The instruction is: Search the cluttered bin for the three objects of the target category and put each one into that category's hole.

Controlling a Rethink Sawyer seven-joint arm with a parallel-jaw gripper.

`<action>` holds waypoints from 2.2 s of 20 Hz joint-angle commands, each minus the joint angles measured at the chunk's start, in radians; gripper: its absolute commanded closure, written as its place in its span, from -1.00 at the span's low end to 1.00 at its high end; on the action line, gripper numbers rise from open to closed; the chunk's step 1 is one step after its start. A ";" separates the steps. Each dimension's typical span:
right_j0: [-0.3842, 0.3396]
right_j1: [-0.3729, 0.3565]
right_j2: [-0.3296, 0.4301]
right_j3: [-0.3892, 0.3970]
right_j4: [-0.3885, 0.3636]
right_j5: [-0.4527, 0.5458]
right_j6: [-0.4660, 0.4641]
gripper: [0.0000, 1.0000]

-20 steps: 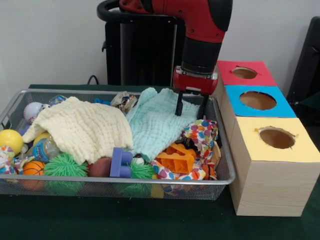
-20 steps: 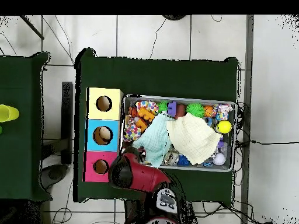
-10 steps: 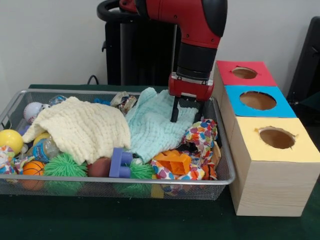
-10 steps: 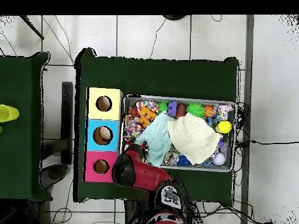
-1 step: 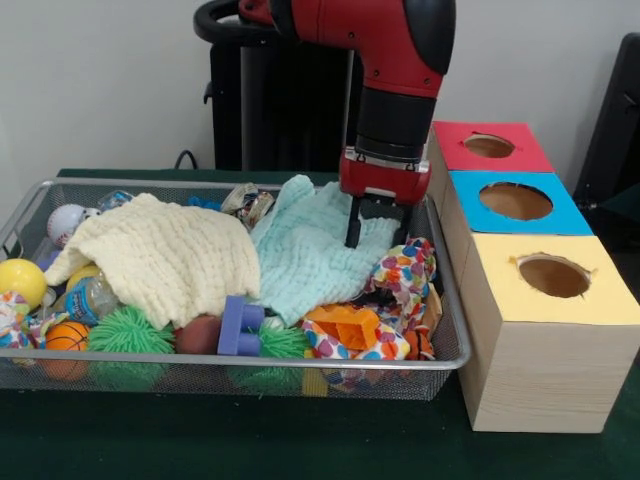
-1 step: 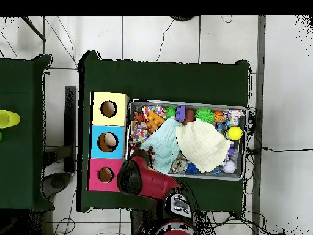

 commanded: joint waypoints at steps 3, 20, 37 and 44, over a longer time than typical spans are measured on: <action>-0.008 -0.002 0.115 -0.070 0.053 0.203 0.174 -1.00; -0.065 -0.042 0.129 -0.108 0.022 0.294 0.140 -1.00; -0.043 -0.145 0.090 -0.141 0.046 0.433 0.163 -1.00; -0.037 -0.097 0.075 -0.165 0.051 0.367 0.183 -1.00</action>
